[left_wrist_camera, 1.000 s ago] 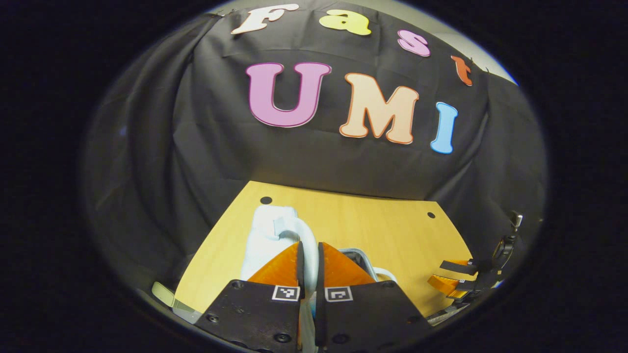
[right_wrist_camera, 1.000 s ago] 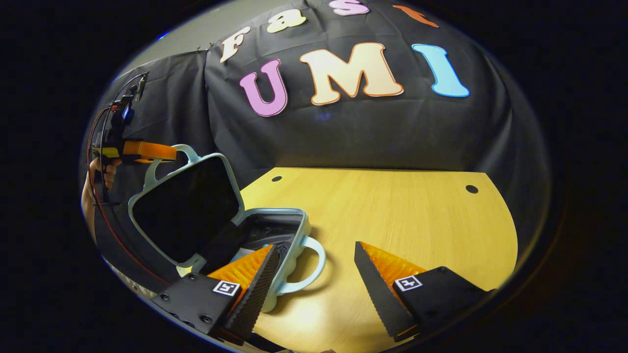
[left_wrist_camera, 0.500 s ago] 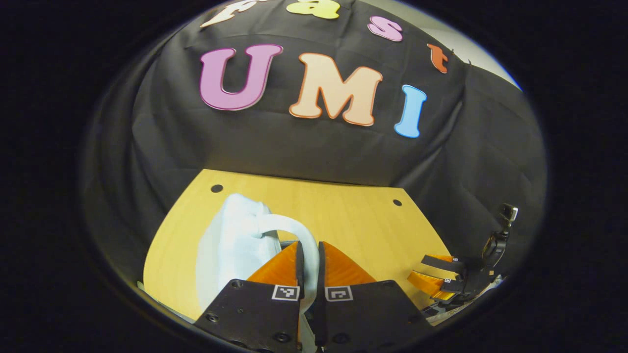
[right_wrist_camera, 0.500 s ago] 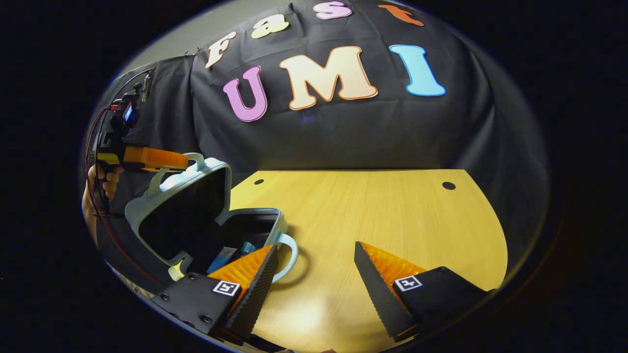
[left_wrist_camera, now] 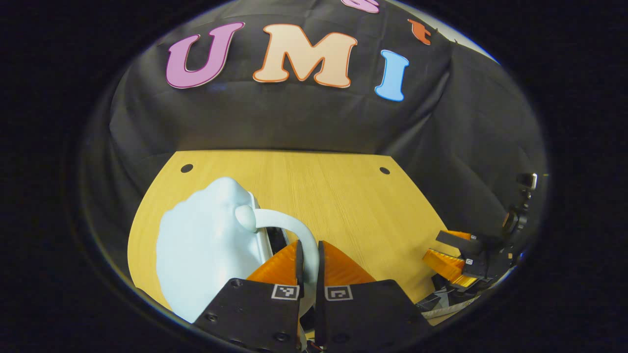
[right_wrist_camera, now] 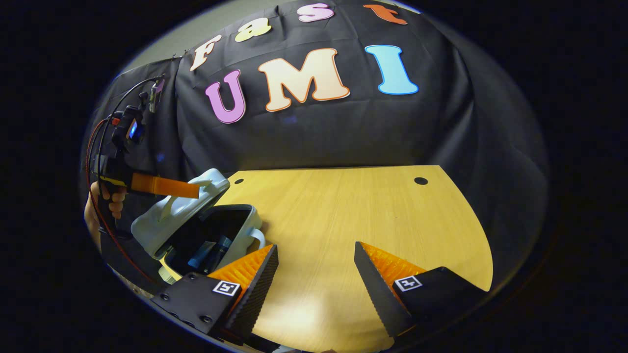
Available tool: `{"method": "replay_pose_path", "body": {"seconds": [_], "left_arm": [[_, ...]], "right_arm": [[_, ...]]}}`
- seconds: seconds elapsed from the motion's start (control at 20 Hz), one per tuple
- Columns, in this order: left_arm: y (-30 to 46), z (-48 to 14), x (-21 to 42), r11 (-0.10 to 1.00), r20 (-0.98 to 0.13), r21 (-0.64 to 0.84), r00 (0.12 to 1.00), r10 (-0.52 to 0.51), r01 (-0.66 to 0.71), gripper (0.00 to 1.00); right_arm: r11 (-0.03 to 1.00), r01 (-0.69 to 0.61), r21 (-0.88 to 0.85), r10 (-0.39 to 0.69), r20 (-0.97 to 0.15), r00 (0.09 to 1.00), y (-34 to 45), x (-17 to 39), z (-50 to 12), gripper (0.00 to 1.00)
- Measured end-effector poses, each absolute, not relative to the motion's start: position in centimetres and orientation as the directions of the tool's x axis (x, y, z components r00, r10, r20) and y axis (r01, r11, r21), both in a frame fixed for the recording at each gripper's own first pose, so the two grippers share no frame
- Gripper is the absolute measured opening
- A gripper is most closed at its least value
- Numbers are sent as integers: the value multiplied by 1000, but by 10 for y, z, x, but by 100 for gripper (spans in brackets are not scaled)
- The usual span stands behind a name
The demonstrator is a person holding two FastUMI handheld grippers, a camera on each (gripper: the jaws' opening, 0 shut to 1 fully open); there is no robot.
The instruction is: First open the suitcase, pack the skin care products into it, and then close the suitcase.
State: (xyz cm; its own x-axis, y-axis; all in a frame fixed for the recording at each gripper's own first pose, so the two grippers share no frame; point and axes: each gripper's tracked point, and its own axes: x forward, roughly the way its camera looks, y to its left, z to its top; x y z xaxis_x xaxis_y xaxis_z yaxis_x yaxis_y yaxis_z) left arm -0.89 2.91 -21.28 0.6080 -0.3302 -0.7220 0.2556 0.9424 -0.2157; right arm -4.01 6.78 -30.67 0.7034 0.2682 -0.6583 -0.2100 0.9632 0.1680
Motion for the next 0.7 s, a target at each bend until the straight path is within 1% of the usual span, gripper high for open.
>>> {"method": "replay_pose_path", "body": {"seconds": [0.3,0.35,0.4,0.45,0.55,0.6,0.7], "left_arm": [[3,-252,-22,950,-771,-179,563,-297,256,5],[-1,-251,-23,953,-763,-174,578,-290,248,7],[-4,-243,-22,958,-739,-153,616,-275,244,16],[-15,-236,-17,955,-713,-151,642,-283,254,22],[-30,-219,-13,960,-654,-124,707,-270,252,69],[-35,-209,-10,964,-618,-112,743,-256,240,79],[-38,-187,-2,977,-537,-95,816,-213,193,89]], "right_arm": [[969,-204,142,246,-666,704,38,-46,-303,98],[968,-209,141,248,-665,704,34,-45,-302,98],[967,-216,138,252,-658,710,31,-43,-298,98],[965,-227,134,259,-646,718,29,-39,-294,98],[961,-244,132,272,-617,739,26,-29,-283,98],[959,-247,136,278,-592,756,26,-21,-272,98],[962,-244,126,273,-522,808,24,-2,-245,98]]}}
